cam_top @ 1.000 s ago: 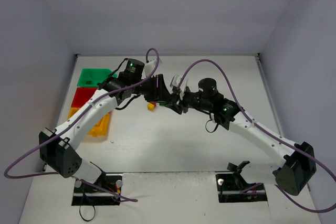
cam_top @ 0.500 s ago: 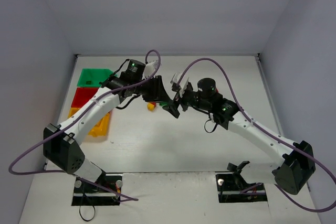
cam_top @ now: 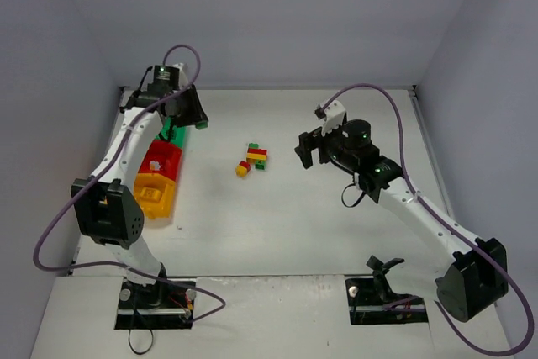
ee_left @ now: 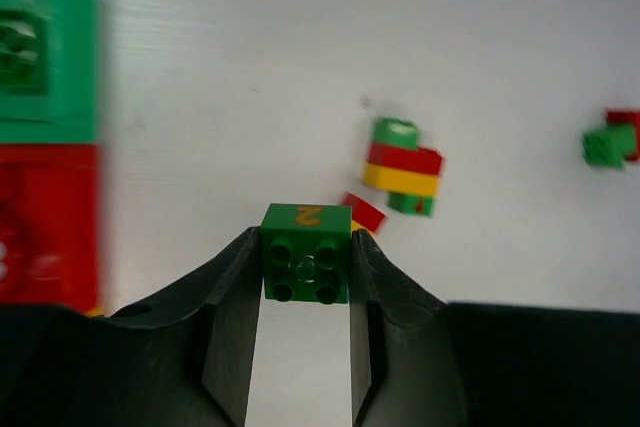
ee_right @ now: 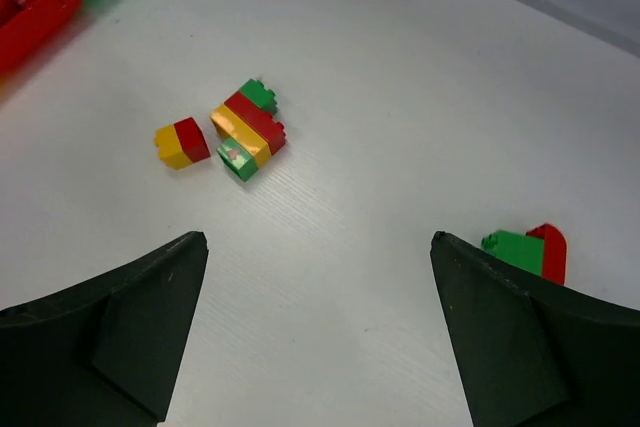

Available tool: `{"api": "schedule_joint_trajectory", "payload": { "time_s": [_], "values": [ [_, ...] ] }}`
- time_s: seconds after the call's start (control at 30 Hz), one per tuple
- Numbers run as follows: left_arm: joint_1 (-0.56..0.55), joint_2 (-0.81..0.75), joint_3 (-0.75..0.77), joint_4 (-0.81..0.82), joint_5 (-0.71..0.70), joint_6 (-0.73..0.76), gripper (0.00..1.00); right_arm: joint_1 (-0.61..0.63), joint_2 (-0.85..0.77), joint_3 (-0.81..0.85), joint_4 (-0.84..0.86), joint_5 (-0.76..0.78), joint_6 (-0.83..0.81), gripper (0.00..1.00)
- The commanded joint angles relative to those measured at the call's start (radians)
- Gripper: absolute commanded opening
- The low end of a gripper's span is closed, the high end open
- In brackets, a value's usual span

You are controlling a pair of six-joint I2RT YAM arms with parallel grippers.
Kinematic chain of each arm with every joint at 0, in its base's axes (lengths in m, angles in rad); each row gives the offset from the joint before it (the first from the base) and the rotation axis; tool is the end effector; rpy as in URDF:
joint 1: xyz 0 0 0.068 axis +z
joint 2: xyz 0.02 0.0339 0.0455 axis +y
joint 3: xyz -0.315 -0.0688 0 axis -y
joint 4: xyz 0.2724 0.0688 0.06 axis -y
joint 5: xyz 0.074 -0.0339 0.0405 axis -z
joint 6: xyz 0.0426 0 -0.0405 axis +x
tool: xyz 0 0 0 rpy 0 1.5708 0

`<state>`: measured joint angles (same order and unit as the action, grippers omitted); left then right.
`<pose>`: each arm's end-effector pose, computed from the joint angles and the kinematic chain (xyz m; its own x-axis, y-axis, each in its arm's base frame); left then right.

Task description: Sort the legos into containers by color

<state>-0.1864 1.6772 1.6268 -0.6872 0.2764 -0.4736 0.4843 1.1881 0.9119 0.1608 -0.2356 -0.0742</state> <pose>0.4043 -0.0881 0.3956 -0.7600 -0.3032 -0.5749 0.0339 0.8649 -0.5009 0.2569 0.1464 0.3759 -0.0529 -0.1093 -0.9926 -0.6637 0.7465 -0.0468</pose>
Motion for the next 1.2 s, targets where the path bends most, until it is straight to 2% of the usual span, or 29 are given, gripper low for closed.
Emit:
{"api": "schedule_joint_trajectory", "payload": {
  "time_s": [0.0,0.17,0.33,0.43,0.47,0.53,0.57,0.6,0.67,0.7,0.8,0.9,1.07,1.17],
  "values": [
    [0.098,0.042,0.117,-0.008,-0.251,0.065,0.03,0.002,-0.013,-0.011,0.022,0.108,0.106,0.90],
    [0.209,0.170,0.229,-0.012,-0.373,0.073,0.05,0.002,0.015,-0.047,0.011,0.151,0.189,0.89],
    [0.277,0.314,0.352,-0.028,-0.422,0.079,0.06,0.002,0.025,-0.073,0.011,0.148,0.218,0.89],
    [0.294,0.378,0.413,-0.041,-0.436,0.082,0.18,0.002,0.034,-0.084,0.005,0.174,0.226,0.89],
    [0.294,0.397,0.426,-0.044,-0.436,0.085,0.27,0.002,0.036,-0.085,0.000,0.189,0.231,0.89],
    [0.292,0.407,0.452,-0.052,-0.430,0.087,0.38,0.002,0.057,-0.085,-0.012,0.239,0.246,0.89],
    [0.292,0.401,0.452,-0.049,-0.427,0.087,0.52,-0.001,0.067,-0.079,-0.020,0.277,0.264,0.88],
    [0.292,0.397,0.447,-0.043,-0.421,0.087,0.59,-0.003,0.089,-0.071,-0.035,0.326,0.280,0.87],
    [0.289,0.369,0.435,-0.040,-0.407,0.087,0.70,-0.018,0.135,-0.051,-0.053,0.367,0.336,0.84],
    [0.288,0.360,0.429,-0.040,-0.404,0.086,0.72,-0.026,0.152,-0.042,-0.058,0.389,0.355,0.83],
    [0.272,0.306,0.401,-0.051,-0.385,0.086,0.76,-0.053,0.229,0.010,-0.082,0.406,0.409,0.83],
    [0.248,0.231,0.343,-0.066,-0.364,0.081,0.76,-0.081,0.297,0.067,-0.089,0.427,0.390,0.86],
    [0.197,0.055,0.188,-0.046,-0.301,0.038,0.76,-0.159,0.372,0.150,-0.089,0.352,0.266,0.86],
    [0.124,-0.037,0.078,-0.023,-0.276,0.038,0.76,-0.231,0.407,0.189,-0.093,0.259,0.203,0.83]
  ]
}}
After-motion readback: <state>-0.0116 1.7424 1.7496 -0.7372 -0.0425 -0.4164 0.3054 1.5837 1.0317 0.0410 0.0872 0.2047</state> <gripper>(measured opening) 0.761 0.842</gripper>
